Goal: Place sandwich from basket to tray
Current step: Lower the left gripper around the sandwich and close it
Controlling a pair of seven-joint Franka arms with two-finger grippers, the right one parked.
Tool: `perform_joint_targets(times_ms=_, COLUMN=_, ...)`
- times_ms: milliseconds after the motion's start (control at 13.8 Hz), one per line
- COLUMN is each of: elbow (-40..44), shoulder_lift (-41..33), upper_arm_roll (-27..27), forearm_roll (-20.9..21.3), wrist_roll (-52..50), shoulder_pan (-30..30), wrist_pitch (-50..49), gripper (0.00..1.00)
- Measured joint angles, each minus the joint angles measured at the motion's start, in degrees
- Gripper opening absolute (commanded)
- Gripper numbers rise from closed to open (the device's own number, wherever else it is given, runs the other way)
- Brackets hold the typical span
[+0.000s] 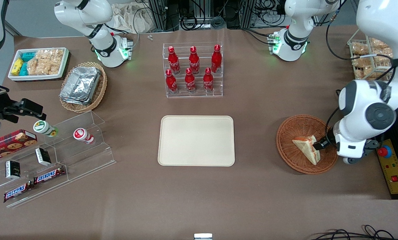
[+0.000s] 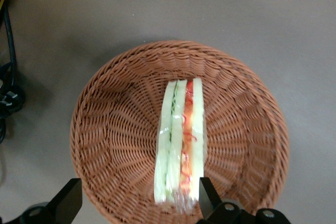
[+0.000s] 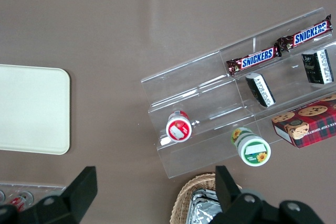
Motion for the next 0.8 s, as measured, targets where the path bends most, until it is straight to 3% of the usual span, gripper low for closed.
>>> perform_joint_targets(times_ms=436, elbow=-0.65, shoulder_lift=2.58, upper_arm_roll=-0.11, forearm_roll=0.57, wrist_roll=-10.33, shoulder_pan=-0.09, wrist_pitch=3.70, gripper=1.00)
perform_joint_targets(times_ms=800, elbow=-0.71, shoulder_lift=4.40, upper_arm_roll=-0.16, forearm_roll=0.57, wrist_roll=-11.10, shoulder_pan=-0.16, wrist_pitch=3.96, gripper=1.00)
